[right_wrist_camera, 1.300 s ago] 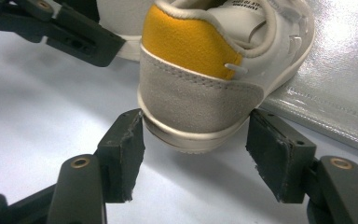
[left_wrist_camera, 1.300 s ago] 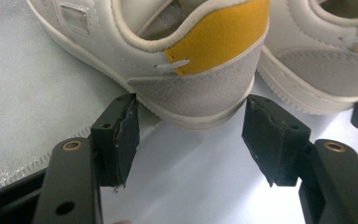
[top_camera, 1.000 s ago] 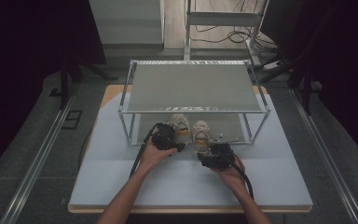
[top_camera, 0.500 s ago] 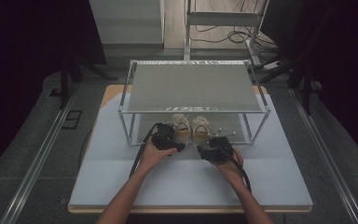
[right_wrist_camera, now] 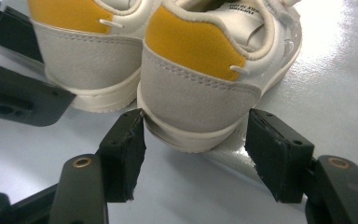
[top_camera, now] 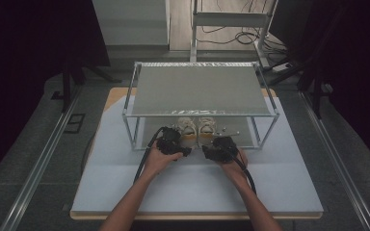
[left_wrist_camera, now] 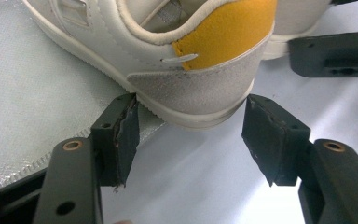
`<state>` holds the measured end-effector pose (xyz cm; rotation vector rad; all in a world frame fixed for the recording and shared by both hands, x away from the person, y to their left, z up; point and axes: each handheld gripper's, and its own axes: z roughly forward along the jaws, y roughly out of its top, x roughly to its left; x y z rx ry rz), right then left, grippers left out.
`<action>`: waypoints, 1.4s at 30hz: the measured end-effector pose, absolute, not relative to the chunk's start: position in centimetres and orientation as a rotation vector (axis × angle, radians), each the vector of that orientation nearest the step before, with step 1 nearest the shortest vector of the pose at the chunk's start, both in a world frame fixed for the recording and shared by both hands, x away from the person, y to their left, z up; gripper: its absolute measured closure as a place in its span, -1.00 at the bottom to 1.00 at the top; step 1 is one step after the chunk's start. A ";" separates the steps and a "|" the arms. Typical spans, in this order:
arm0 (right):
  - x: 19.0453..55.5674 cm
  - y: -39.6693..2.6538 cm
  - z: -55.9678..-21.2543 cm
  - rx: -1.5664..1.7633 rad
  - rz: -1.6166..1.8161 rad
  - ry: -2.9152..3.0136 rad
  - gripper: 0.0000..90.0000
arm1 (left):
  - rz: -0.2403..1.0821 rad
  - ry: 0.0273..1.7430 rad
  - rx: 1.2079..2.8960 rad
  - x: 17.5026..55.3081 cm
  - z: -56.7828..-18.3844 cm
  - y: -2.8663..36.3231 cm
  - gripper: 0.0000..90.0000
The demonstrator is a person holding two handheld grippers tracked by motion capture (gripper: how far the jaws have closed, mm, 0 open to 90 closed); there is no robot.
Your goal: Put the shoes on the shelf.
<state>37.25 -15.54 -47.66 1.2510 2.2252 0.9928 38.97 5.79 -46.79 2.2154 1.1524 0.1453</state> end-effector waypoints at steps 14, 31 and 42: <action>37.4 -15.5 -48.0 1.274 1.014 2.222 -0.14 | 0.165 1.114 2.224 40.8 -46.9 5.4 -0.18; 38.6 -15.4 -48.2 1.296 1.013 2.209 -0.14 | 0.040 1.274 2.108 40.7 -47.1 4.7 -0.20; 38.3 -15.4 -48.1 1.310 1.030 2.189 -0.16 | 0.135 1.232 2.140 40.1 -46.7 5.7 -0.33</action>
